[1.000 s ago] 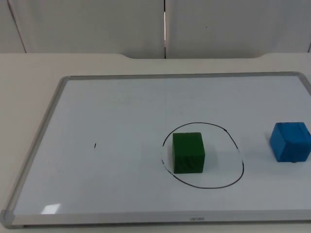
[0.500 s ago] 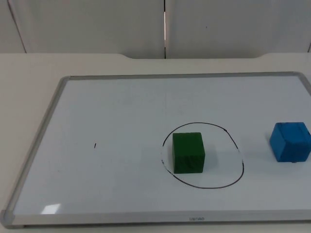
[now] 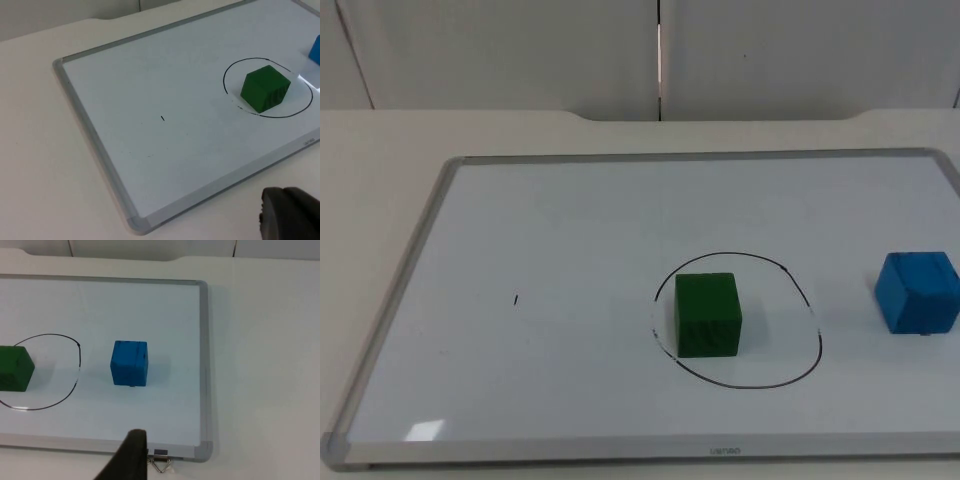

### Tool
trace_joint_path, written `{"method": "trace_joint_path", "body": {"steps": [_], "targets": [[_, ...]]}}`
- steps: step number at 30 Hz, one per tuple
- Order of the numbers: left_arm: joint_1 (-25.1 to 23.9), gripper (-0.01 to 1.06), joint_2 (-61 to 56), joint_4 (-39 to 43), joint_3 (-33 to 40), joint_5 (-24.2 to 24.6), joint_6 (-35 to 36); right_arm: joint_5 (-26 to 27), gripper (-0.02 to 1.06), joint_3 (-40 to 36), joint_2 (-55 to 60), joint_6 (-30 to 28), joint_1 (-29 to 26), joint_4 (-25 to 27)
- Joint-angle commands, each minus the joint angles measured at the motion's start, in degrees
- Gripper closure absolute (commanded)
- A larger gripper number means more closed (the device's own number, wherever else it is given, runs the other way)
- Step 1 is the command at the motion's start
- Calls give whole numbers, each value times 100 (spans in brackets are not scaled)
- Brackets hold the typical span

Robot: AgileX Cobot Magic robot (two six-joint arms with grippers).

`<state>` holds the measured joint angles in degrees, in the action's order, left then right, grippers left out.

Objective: Push the two cubes into the marked area.

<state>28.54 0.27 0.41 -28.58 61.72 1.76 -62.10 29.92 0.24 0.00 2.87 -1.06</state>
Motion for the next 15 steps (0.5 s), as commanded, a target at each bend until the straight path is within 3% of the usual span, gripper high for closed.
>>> {"method": "trace_joint_path", "body": {"steps": [1,15], "targets": [[2,105,-27,28,22,-21,2,25,-1,-37,-24,-69,-27,-16],[2,105,-27,53,22,-21,2,42,0,59,188,-69,-27,-5]]}}
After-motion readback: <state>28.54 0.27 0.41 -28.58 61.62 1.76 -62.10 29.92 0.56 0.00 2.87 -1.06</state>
